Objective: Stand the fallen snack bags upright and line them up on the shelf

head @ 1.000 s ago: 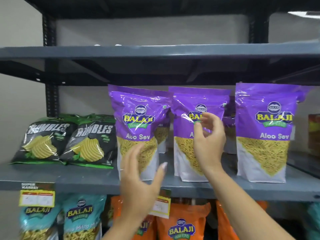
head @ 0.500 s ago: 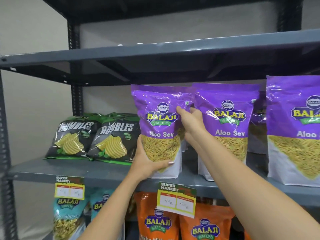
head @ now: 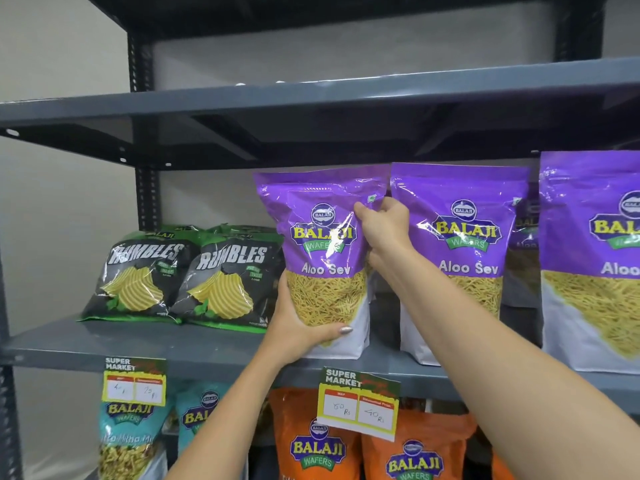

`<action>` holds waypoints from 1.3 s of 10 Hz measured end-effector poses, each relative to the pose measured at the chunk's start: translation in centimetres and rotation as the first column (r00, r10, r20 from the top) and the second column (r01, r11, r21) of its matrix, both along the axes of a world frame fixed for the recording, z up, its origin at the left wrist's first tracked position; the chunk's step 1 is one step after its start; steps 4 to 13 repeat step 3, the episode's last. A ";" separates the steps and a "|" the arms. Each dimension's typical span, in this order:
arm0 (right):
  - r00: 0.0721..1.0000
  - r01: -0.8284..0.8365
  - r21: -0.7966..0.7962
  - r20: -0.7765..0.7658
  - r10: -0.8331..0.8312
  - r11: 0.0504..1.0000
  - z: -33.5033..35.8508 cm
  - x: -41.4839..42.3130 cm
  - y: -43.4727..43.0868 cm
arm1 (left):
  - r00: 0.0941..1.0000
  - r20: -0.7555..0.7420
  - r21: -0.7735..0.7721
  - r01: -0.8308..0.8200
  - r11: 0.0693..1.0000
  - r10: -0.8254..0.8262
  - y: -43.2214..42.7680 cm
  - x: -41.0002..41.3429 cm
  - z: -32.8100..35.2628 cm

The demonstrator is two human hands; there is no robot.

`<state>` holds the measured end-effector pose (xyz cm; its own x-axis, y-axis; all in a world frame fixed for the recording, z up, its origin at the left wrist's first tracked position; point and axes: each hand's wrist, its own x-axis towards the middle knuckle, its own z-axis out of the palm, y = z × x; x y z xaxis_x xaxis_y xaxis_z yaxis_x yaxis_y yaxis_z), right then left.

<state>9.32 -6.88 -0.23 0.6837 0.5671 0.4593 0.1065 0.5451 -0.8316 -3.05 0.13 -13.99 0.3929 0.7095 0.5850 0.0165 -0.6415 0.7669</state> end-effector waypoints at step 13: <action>0.972 -0.025 -0.131 0.227 0.054 0.991 -3.2 -0.9 -1.6 | 0.945 0.122 0.144 -0.318 0.937 0.302 -1.6 -0.3 -0.4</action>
